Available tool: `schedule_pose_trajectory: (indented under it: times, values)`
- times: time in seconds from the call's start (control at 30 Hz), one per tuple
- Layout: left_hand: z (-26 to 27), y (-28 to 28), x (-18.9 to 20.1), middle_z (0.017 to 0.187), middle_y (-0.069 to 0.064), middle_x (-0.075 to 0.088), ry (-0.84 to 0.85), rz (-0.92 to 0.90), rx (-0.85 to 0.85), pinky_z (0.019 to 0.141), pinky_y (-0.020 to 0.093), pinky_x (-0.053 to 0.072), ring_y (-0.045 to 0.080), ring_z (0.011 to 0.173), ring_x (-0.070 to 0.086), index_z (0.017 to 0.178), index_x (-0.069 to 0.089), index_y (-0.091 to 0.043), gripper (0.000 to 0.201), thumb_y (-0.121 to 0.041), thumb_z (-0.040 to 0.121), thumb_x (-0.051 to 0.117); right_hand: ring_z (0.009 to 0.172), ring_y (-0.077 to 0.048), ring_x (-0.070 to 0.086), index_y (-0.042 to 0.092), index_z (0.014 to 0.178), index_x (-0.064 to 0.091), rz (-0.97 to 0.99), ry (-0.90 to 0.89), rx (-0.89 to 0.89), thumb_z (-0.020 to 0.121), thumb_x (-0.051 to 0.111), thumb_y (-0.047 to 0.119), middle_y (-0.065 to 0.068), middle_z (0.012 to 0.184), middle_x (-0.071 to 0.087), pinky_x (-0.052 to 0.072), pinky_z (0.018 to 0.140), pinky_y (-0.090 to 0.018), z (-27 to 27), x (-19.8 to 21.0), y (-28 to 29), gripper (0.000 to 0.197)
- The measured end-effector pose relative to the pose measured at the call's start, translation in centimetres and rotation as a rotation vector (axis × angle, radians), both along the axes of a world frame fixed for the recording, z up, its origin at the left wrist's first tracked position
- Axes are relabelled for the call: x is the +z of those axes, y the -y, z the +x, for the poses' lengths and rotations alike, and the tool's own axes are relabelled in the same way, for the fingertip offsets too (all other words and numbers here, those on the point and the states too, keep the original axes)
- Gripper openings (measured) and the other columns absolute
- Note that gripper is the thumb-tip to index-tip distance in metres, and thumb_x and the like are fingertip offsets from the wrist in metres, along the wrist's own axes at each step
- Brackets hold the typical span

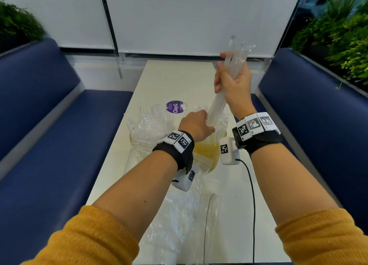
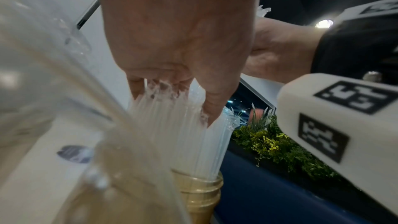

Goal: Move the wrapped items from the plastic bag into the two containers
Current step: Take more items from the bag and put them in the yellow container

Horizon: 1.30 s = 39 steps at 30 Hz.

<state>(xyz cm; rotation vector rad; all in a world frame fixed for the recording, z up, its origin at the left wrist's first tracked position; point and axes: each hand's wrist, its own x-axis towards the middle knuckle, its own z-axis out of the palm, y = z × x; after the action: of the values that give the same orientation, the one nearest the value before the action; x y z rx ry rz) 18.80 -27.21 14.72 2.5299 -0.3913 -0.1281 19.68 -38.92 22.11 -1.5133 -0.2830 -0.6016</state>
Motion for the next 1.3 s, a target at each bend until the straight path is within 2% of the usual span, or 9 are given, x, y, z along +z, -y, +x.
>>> schedule_pose_trajectory:
  times: [0.1,0.2,0.3,0.57,0.8,1.0,1.13,1.23,1.3]
  values:
    - [0.3,0.2,-0.1,0.126,0.008,0.065,-0.015,0.055,0.006,0.101,0.045,0.048,0.030,0.116,0.060,0.132,0.055,-0.016,0.050,-0.039,0.090,0.068,0.056,-0.019,0.054,0.012,0.120,0.056,-0.011,-0.008,-0.016,0.100,0.060,0.022,-0.007,0.068,0.056,0.050,0.054,-0.033,0.2,-0.3,0.0,0.023]
    - [0.4,0.0,-0.6,0.132,0.001,0.062,-0.025,0.046,0.000,0.106,0.043,0.041,0.026,0.125,0.055,0.145,0.044,-0.025,0.063,-0.035,0.088,0.070,0.057,-0.020,0.054,0.012,0.120,0.055,-0.017,-0.001,-0.043,0.101,0.060,0.021,-0.007,0.068,0.055,0.051,0.056,-0.035,0.4,-0.3,-0.1,0.022]
    - [0.4,0.3,-0.9,0.128,-0.006,0.063,0.004,0.033,0.018,0.102,0.042,0.033,0.023,0.126,0.050,0.145,0.038,-0.028,0.062,-0.026,0.090,0.066,0.056,-0.019,0.053,0.014,0.119,0.055,-0.004,0.003,-0.072,0.101,0.059,0.019,-0.008,0.068,0.054,0.051,0.054,-0.033,0.5,-0.2,-0.1,0.019]
    - [0.1,0.7,-1.5,0.118,-0.004,0.066,0.062,-0.024,0.068,0.100,0.046,0.035,0.024,0.120,0.052,0.150,0.024,-0.030,0.074,-0.027,0.090,0.066,0.055,-0.017,0.052,0.005,0.122,0.052,0.103,0.069,-0.169,0.102,0.058,0.021,-0.003,0.066,0.054,0.051,0.054,-0.034,0.7,0.0,-0.3,0.027]
    - [0.1,1.0,-1.9,0.117,0.004,0.067,0.070,-0.002,0.084,0.101,0.048,0.036,0.029,0.118,0.054,0.152,0.020,-0.031,0.085,-0.030,0.085,0.072,0.049,-0.010,0.049,0.007,0.125,0.054,0.277,0.084,-0.294,0.100,0.061,0.023,0.001,0.066,0.055,0.047,0.047,-0.028,0.7,1.3,0.0,0.030]
    - [0.1,0.6,-1.8,0.115,0.005,0.067,0.064,-0.136,0.103,0.103,0.047,0.041,0.029,0.113,0.060,0.155,0.021,-0.020,0.092,-0.034,0.081,0.075,0.052,-0.013,0.050,0.008,0.120,0.052,0.116,-0.019,-0.206,0.100,0.061,0.023,-0.002,0.065,0.053,0.048,0.051,-0.028,0.7,-2.2,-0.1,0.027]
    - [0.0,0.2,-0.8,0.120,0.000,0.061,0.046,-0.227,0.058,0.104,0.050,0.045,0.025,0.118,0.059,0.153,0.031,-0.017,0.090,-0.028,0.076,0.079,0.057,-0.018,0.059,0.012,0.113,0.052,0.005,-0.096,-0.168,0.099,0.062,0.024,-0.007,0.068,0.059,0.055,0.062,-0.033,0.9,-4.5,0.0,0.021]
    - [0.0,-0.2,0.8,0.129,-0.003,0.058,0.136,-0.317,0.037,0.106,0.054,0.044,0.022,0.123,0.055,0.142,0.045,-0.020,0.074,-0.025,0.073,0.071,0.067,-0.006,0.065,0.012,0.107,0.057,-0.163,-0.162,-0.137,0.098,0.063,0.025,-0.005,0.080,0.066,0.054,0.069,-0.024,0.9,-5.9,-0.1,0.018]
    - [0.3,-0.3,2.3,0.134,-0.001,0.057,0.207,-0.513,0.073,0.106,0.052,0.045,0.021,0.124,0.054,0.138,0.051,-0.019,0.057,-0.023,0.081,0.060,0.065,0.004,0.061,0.014,0.099,0.059,-0.261,-0.184,-0.145,0.098,0.064,0.028,0.004,0.078,0.066,0.049,0.066,-0.017,0.8,-6.4,0.0,0.015]
